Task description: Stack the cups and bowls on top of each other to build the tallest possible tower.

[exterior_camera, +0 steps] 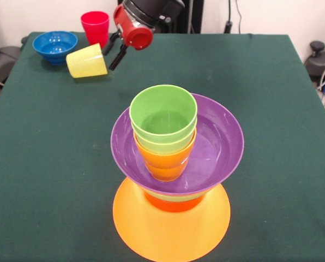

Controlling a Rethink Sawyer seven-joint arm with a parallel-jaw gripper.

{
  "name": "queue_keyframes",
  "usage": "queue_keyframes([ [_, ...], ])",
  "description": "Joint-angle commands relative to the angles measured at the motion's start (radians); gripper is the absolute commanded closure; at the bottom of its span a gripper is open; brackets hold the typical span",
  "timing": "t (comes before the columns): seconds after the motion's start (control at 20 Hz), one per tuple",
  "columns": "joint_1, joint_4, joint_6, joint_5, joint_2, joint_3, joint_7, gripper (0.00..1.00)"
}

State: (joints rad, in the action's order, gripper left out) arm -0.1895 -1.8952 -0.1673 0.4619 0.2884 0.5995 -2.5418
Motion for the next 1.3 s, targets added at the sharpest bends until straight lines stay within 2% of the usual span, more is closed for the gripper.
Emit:
queue_keyframes([
  [0.05, 0.022, -0.085, -0.074, -0.034, -0.043, -0.173, -0.188, 0.0],
  [0.8, 0.001, -0.13, -0.153, 0.049, -0.086, -0.229, -0.248, 0.0],
  [1.0, 0.005, -0.129, -0.175, 0.062, -0.098, -0.242, -0.249, 0.0],
  [1.3, 0.048, -0.089, -0.248, 0.047, -0.138, -0.242, -0.235, 0.0],
])
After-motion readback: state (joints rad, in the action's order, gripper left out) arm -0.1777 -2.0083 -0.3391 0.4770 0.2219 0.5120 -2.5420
